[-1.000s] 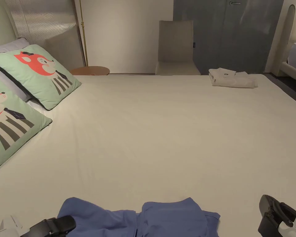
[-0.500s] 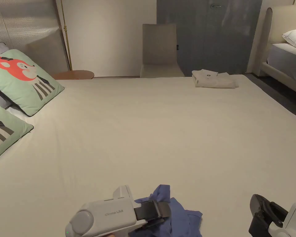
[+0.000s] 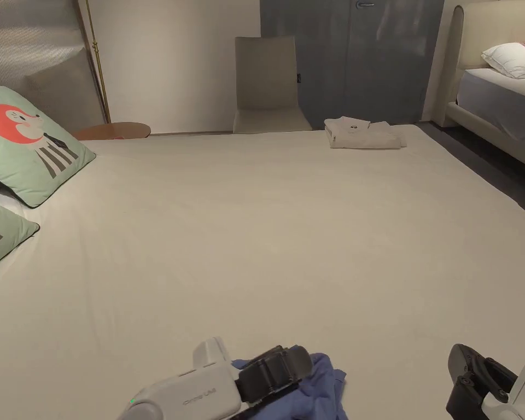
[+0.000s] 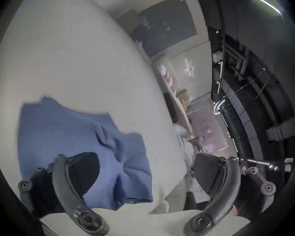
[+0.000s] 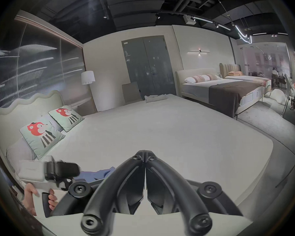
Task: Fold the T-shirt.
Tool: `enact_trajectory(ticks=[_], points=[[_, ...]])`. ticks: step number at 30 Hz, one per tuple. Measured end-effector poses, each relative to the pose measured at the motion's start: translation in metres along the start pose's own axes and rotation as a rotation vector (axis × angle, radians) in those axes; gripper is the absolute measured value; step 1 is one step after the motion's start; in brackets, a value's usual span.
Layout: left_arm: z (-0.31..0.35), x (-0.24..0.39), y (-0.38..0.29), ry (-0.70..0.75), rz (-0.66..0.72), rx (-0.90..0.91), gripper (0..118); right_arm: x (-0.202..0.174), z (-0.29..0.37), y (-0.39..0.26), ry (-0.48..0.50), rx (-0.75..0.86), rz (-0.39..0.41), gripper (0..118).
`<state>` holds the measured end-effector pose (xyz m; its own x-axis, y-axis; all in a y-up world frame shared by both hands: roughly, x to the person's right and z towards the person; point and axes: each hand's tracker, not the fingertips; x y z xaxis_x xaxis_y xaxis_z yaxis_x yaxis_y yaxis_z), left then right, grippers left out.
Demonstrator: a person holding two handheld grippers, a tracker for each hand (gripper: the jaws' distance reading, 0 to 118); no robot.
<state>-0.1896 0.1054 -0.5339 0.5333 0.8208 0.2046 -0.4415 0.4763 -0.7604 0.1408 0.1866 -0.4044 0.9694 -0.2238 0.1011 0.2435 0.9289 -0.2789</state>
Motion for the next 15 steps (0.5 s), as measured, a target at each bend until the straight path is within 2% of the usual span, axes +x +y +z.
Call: enact_trajectory(ticks=[2,3,4,5,6,7,8,9,15], points=[[0.017,0.001,0.002,0.074,-0.064,0.07,110,-0.004,-0.003,-0.001,0.009,-0.002,0.0,1],[0.021,0.002,0.001,0.129,-0.096,0.085,105,-0.005,-0.004,-0.001,0.016,-0.004,-0.001,1],[0.023,0.002,0.0,0.187,-0.149,0.078,89,-0.007,-0.005,-0.002,0.024,-0.007,-0.002,1],[0.023,0.002,-0.002,0.225,-0.215,0.086,62,-0.009,-0.006,-0.002,0.028,-0.009,-0.001,1],[0.021,0.003,-0.007,0.275,-0.283,0.091,42,-0.01,-0.007,-0.003,0.032,-0.01,0.0,1],[0.014,0.007,-0.013,0.352,-0.345,0.083,32,-0.011,-0.008,-0.003,0.038,-0.012,0.0,1],[0.005,0.009,-0.021,0.428,-0.418,0.059,32,-0.011,-0.008,-0.004,0.042,-0.014,-0.002,1],[-0.002,0.009,-0.028,0.465,-0.473,0.048,2,-0.012,-0.008,-0.004,0.045,-0.015,-0.004,1],[-0.052,0.027,-0.075,0.406,-0.6,-0.065,0,-0.003,-0.004,-0.005,0.03,-0.016,-0.004,1]])
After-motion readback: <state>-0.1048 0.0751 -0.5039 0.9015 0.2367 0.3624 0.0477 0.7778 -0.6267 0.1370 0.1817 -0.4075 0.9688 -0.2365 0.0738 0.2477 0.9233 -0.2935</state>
